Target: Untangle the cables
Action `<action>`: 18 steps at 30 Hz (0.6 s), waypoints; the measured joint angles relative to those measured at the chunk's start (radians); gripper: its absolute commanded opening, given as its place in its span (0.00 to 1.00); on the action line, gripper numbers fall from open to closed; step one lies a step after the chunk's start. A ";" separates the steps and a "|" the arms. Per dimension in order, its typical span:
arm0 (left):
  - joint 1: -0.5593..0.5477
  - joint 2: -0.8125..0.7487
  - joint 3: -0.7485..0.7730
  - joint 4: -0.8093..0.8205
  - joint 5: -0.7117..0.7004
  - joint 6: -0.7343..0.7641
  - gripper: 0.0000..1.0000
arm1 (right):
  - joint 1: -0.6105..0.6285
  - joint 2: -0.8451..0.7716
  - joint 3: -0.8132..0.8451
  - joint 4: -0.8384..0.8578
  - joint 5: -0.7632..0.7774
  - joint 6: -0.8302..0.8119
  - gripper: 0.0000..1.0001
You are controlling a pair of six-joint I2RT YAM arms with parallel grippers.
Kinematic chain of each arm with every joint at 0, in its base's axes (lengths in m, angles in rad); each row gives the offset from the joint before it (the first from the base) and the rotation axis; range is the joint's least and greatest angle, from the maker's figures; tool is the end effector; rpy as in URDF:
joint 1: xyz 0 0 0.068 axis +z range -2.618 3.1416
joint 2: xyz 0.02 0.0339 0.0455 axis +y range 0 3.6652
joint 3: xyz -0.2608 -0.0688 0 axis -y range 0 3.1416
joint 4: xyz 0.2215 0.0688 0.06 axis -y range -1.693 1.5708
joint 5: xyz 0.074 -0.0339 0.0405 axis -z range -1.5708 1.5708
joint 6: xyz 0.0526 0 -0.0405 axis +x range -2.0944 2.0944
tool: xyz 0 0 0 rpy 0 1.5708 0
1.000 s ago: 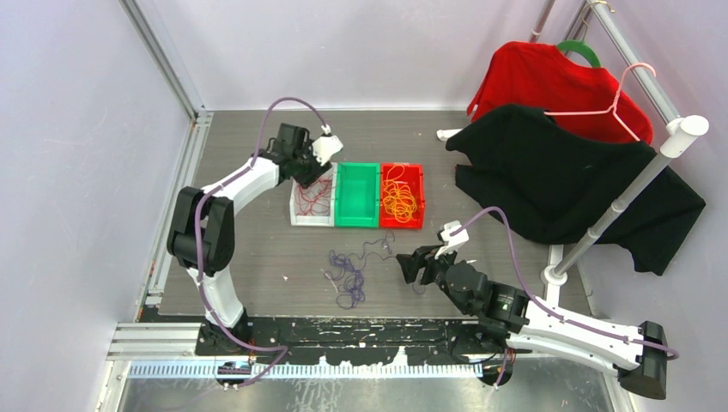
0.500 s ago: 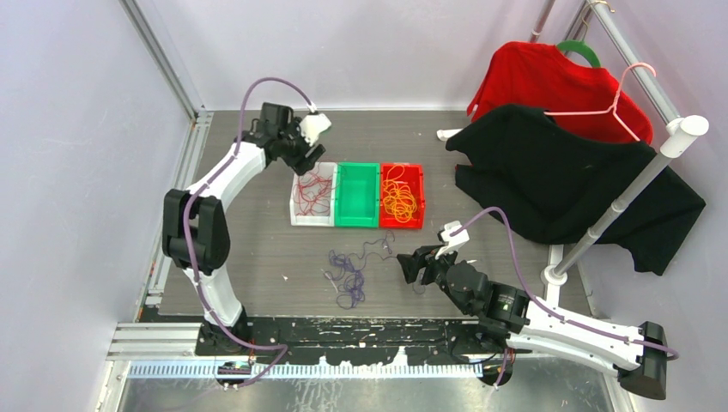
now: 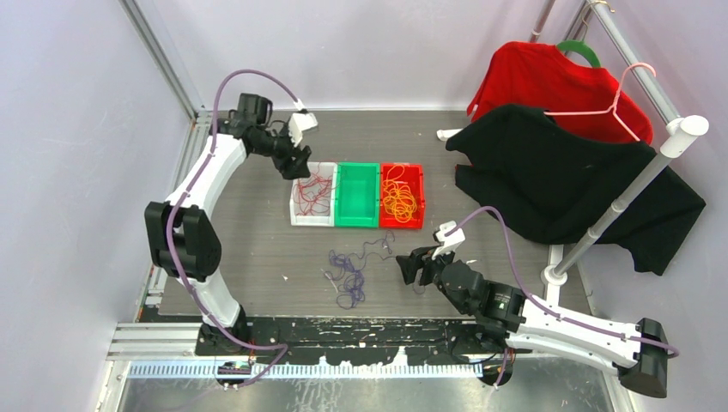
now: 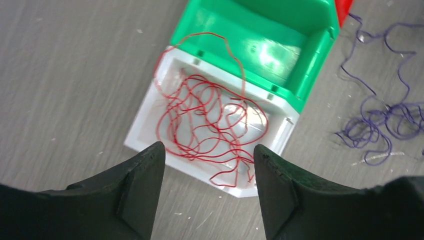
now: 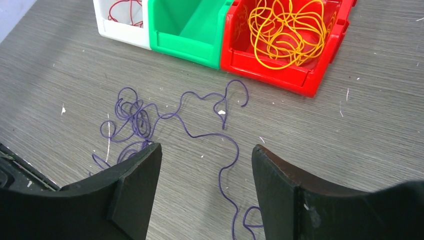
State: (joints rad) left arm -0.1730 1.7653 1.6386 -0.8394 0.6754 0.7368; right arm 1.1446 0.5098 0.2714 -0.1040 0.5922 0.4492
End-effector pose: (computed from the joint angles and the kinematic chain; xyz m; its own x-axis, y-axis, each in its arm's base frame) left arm 0.3520 -0.0949 0.3063 -0.2747 0.5804 -0.7666 0.9033 0.4289 0.0011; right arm 0.0815 0.1086 0.2073 -0.3587 0.0815 -0.9299 -0.4245 0.8730 0.2402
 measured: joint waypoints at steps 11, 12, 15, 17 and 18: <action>-0.083 0.000 -0.204 0.237 -0.161 -0.051 0.11 | 0.000 0.021 0.003 0.019 -0.003 -0.001 0.71; -0.084 0.000 -0.204 0.249 -0.169 -0.056 0.05 | 0.000 0.021 0.005 0.021 -0.003 -0.001 0.71; -0.089 0.010 -0.206 0.310 -0.213 -0.063 0.00 | 0.000 0.021 0.008 0.021 -0.003 -0.001 0.70; -0.091 0.020 -0.224 0.364 -0.248 -0.070 0.00 | 0.000 0.021 0.011 0.020 -0.003 -0.001 0.70; -0.092 0.025 -0.235 0.383 -0.261 -0.073 0.00 | 0.000 0.022 0.014 0.021 -0.003 -0.001 0.70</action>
State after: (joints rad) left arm -0.2653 1.7901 1.4040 -0.4568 0.4141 0.6636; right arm 1.1446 0.5316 0.2855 -0.0830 0.5892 0.4484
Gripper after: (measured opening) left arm 0.007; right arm 0.702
